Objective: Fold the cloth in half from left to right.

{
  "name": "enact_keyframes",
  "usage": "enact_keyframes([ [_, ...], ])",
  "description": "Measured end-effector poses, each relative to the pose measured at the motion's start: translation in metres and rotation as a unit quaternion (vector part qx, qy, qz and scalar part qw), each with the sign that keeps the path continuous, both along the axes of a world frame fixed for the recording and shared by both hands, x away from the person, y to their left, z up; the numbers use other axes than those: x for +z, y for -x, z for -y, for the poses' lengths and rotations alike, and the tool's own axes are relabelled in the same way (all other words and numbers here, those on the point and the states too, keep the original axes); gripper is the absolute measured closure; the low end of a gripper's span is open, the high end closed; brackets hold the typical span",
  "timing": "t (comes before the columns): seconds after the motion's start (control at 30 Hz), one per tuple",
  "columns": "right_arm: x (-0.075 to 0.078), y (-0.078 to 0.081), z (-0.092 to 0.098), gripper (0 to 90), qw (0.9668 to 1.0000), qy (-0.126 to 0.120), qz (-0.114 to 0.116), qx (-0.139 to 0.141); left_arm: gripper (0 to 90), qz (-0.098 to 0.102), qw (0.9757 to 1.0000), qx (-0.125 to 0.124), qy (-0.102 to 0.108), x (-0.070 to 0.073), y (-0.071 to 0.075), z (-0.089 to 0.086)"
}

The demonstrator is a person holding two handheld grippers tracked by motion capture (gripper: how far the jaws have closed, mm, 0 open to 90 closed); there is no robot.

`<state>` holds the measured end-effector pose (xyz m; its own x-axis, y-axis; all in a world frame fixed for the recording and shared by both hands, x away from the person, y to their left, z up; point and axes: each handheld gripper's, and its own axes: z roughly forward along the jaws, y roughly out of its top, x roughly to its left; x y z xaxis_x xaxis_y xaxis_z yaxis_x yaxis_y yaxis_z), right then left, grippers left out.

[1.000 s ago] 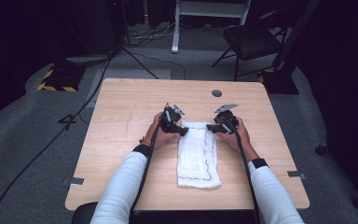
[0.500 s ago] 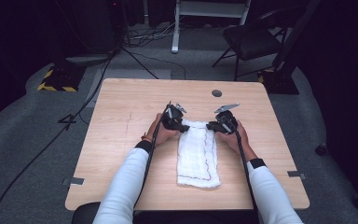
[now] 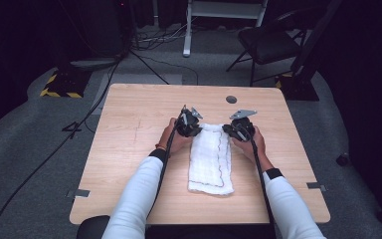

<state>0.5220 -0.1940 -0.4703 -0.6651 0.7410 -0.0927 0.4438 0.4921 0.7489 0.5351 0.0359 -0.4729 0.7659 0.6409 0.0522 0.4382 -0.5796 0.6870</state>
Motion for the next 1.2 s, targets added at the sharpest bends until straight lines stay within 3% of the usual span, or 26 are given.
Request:
enact_keyframes([
  [0.1,0.012,0.001,0.000,85.1,0.9997,-0.002,0.026,-0.002,81.6,0.022,0.9997,0.005,0.003,0.011,-0.001,0.002],
  [0.27,0.031,0.001,0.001,85.2,0.9985,-0.006,0.055,-0.003,81.9,0.039,0.9991,-0.004,0.017,0.024,-0.001,0.000],
  [0.37,0.038,0.003,0.003,85.2,0.9981,-0.011,0.061,0.002,81.7,0.035,0.9985,-0.015,0.040,0.030,0.002,-0.007],
  [0.47,0.042,0.010,0.003,85.3,0.9977,-0.019,0.064,0.013,81.5,0.040,0.9962,-0.040,0.066,0.036,0.010,-0.013],
  [0.63,0.044,0.030,0.005,85.3,0.9964,-0.030,0.063,0.048,80.9,0.045,0.9936,-0.073,0.073,0.041,0.032,-0.024],
  [0.8,0.044,0.056,0.008,85.3,0.9923,-0.037,0.061,0.101,79.9,0.046,0.9900,-0.117,0.063,0.039,0.055,-0.029],
  [0.87,0.044,0.065,0.009,85.3,0.9907,-0.038,0.057,0.117,80.2,0.047,0.9872,-0.138,0.066,0.039,0.065,-0.030],
  [1.03,0.043,0.086,0.016,85.3,0.9852,-0.052,0.043,0.157,80.1,0.044,0.9836,-0.169,0.047,0.032,0.088,-0.035],
  [1.2,0.035,0.107,0.018,85.3,0.9802,-0.045,0.028,0.191,80.2,0.043,0.9813,-0.187,0.018,0.023,0.110,-0.038],
])
